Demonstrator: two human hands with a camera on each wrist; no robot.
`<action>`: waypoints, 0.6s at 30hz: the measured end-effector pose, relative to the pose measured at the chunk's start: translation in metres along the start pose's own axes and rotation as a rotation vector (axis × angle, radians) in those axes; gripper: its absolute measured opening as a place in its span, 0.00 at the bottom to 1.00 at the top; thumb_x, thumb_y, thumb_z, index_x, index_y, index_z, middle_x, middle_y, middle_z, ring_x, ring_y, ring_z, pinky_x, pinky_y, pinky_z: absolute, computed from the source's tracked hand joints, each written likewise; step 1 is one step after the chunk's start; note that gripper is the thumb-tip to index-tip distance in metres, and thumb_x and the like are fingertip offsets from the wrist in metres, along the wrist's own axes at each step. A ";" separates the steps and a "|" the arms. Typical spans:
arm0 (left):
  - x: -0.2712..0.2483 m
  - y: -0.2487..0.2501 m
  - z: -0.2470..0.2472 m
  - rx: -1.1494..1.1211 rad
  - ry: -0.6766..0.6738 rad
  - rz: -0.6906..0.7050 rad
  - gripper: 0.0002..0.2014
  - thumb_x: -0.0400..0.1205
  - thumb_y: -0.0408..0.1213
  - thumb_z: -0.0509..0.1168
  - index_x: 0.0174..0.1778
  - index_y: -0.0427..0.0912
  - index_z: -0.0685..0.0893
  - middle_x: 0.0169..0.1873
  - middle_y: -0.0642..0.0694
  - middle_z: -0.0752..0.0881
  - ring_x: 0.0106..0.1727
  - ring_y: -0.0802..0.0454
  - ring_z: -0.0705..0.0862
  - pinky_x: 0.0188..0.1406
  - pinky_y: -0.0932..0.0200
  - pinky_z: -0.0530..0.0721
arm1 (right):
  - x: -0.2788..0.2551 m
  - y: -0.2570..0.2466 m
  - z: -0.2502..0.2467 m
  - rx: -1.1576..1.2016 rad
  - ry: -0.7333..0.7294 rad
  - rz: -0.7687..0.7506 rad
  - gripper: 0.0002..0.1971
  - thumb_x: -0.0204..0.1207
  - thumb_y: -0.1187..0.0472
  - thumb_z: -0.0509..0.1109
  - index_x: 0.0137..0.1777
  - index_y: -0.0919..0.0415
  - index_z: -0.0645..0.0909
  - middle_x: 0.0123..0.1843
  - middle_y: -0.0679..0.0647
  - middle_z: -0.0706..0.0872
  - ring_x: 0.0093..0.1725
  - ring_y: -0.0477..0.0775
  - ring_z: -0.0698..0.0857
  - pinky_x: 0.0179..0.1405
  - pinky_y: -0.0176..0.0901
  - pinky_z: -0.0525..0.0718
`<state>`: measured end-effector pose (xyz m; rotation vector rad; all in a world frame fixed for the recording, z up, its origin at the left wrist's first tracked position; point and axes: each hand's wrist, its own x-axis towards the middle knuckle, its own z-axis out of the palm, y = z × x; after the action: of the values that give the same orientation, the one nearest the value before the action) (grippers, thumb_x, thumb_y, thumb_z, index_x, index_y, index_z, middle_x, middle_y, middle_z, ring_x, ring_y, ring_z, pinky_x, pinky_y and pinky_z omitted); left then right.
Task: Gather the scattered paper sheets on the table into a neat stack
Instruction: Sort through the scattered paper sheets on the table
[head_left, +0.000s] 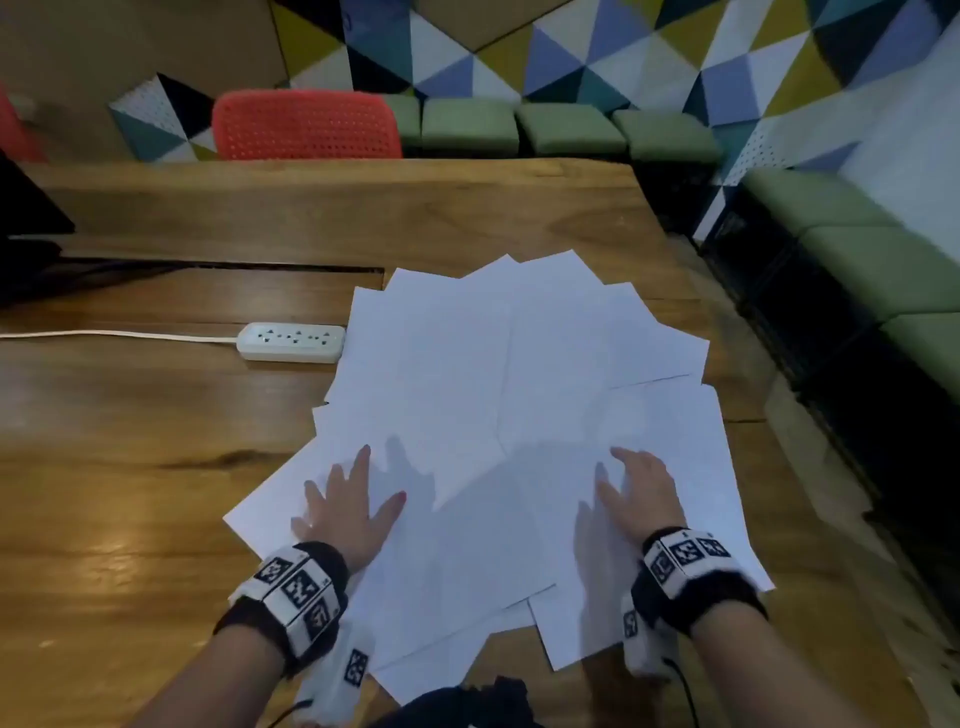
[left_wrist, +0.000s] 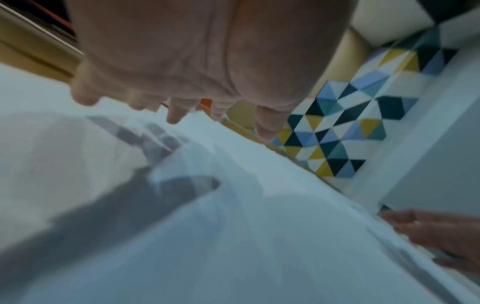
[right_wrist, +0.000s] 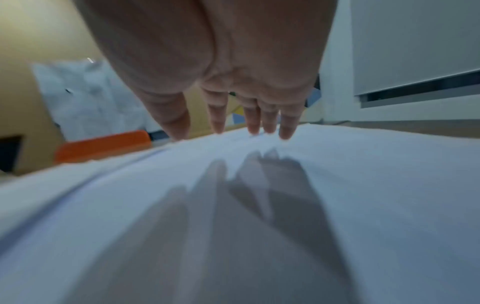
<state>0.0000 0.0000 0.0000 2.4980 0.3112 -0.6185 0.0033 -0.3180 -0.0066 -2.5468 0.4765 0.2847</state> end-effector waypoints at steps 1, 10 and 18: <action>0.002 0.005 0.007 0.092 -0.016 -0.055 0.36 0.80 0.63 0.47 0.81 0.57 0.39 0.84 0.44 0.45 0.83 0.35 0.44 0.77 0.31 0.51 | 0.004 -0.001 0.003 -0.069 -0.042 0.076 0.31 0.79 0.46 0.59 0.80 0.54 0.58 0.83 0.61 0.55 0.83 0.60 0.53 0.79 0.55 0.58; 0.020 0.031 0.032 0.318 -0.049 0.088 0.35 0.81 0.61 0.44 0.79 0.60 0.32 0.83 0.48 0.36 0.82 0.32 0.37 0.76 0.27 0.46 | -0.026 -0.037 0.035 -0.236 -0.336 -0.046 0.34 0.80 0.38 0.46 0.83 0.49 0.42 0.84 0.62 0.35 0.83 0.62 0.37 0.81 0.59 0.43; 0.023 0.023 0.030 0.235 0.061 -0.006 0.36 0.82 0.59 0.46 0.80 0.55 0.33 0.83 0.42 0.37 0.83 0.34 0.37 0.79 0.32 0.44 | -0.008 -0.017 0.019 -0.106 -0.212 0.126 0.36 0.80 0.39 0.50 0.83 0.55 0.44 0.85 0.62 0.42 0.84 0.60 0.43 0.82 0.58 0.49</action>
<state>0.0172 -0.0334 -0.0236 2.7460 0.2822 -0.6131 0.0005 -0.2925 -0.0121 -2.5541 0.5534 0.6347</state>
